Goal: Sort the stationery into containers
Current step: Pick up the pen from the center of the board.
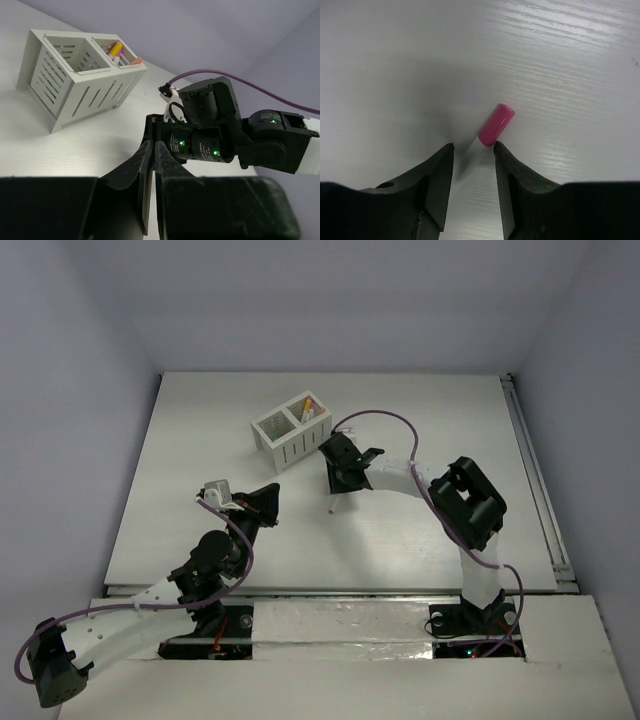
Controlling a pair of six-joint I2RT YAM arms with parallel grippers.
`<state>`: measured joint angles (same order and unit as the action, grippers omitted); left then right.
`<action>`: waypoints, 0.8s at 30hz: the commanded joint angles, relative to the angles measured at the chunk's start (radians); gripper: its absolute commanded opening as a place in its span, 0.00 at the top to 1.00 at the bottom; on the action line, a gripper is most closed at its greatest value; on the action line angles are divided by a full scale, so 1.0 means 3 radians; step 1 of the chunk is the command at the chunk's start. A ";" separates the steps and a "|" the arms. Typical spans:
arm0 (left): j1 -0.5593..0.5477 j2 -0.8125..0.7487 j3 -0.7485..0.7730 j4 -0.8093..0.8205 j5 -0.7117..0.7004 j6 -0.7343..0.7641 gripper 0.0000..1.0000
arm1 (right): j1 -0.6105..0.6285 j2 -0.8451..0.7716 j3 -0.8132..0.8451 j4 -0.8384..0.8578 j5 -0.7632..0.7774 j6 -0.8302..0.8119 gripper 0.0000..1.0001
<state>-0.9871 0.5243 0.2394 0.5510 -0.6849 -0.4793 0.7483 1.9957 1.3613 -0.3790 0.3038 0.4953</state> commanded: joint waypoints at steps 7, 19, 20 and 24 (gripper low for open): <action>0.0008 -0.0009 0.0015 0.0168 -0.0023 0.0013 0.97 | 0.0057 0.0266 0.0162 -0.0434 0.0214 -0.0240 0.81; 0.0008 -0.0030 0.0020 0.0137 -0.0110 0.0048 0.96 | 0.0057 -0.0454 -0.0048 0.0041 0.0317 -0.0214 1.00; 0.0008 -0.0040 0.0020 0.0132 -0.0120 0.0048 0.96 | 0.0057 -0.0526 -0.0038 0.0193 0.0286 -0.0245 1.00; 0.0008 -0.0060 0.0010 0.0127 -0.0141 0.0059 0.94 | 0.0057 -0.0782 0.0079 0.0690 0.0179 -0.0419 1.00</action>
<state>-0.9863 0.5194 0.2394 0.5499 -0.7109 -0.4755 0.7647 1.8614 1.3354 -0.3614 0.3664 0.4175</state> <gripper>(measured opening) 0.055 0.196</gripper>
